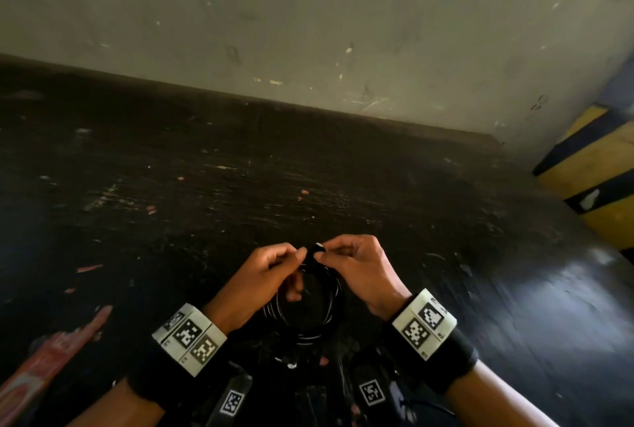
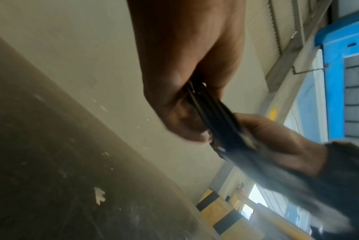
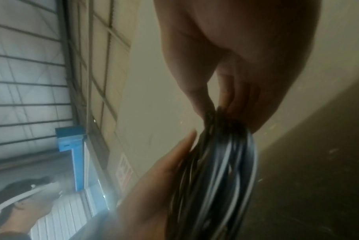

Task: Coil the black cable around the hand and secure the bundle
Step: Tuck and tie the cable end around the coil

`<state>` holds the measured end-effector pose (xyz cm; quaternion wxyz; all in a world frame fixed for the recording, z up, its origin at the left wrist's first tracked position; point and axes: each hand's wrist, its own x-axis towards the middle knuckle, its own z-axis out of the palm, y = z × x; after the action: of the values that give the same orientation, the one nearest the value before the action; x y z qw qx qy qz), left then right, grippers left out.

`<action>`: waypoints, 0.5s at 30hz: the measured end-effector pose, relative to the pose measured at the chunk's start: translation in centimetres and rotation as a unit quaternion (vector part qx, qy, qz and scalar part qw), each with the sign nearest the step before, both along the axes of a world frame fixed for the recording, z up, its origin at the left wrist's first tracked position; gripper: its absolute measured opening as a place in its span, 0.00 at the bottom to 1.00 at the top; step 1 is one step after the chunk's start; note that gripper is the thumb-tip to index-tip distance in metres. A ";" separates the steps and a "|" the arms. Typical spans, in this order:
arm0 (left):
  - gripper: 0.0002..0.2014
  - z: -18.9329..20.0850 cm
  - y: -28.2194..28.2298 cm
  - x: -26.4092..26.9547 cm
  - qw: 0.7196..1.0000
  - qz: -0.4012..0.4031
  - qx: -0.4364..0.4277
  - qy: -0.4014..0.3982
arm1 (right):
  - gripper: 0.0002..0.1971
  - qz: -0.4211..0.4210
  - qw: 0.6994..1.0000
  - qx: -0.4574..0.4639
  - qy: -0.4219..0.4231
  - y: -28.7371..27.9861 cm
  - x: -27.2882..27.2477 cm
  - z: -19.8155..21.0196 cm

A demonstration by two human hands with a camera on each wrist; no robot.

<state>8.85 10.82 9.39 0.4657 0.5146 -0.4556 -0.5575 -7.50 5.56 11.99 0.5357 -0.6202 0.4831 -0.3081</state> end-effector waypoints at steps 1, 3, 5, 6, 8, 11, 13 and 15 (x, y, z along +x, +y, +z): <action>0.09 -0.3 0.1 0.0 1.000 0.016 0.013 0.011 | 0.03 -0.020 1.000 -0.011 0.000 -0.2 -0.1 -0.2; 0.10 -1.3 0.5 0.0 0.997 0.033 0.055 0.035 | 0.04 -0.066 0.997 -0.026 -0.002 -0.6 -0.7 -0.8; 0.13 -2.3 1.2 0.1 0.994 0.021 0.096 0.049 | 0.04 -0.099 0.995 -0.008 -0.004 -1.2 -1.6 -1.5; 0.14 -2.8 1.6 0.2 0.992 0.018 0.106 0.063 | 0.04 -0.110 0.994 0.012 -0.010 -1.6 -2.2 -1.9; 0.11 -3.9 1.8 0.4 0.989 0.038 0.114 0.081 | 0.04 -0.120 0.991 0.055 -0.027 -2.0 -3.1 -3.0; 0.10 -5.4 0.8 0.8 0.987 0.066 0.123 0.085 | 0.06 -0.119 0.989 0.089 -0.026 -2.3 -4.1 -5.2; 0.10 -6.3 -0.3 1.1 0.988 0.037 0.129 0.073 | 0.07 -0.120 0.989 0.086 0.007 -2.6 -4.7 -6.9; 0.08 -7.2 -1.3 1.5 0.989 -0.008 0.137 0.049 | 0.05 -0.121 0.988 0.087 0.049 -3.0 -5.4 -8.2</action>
<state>10.30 9.48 2.22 0.4079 0.5419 -0.3561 -0.6428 -12.88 2.53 3.74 0.5219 -0.5230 0.6049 -0.2968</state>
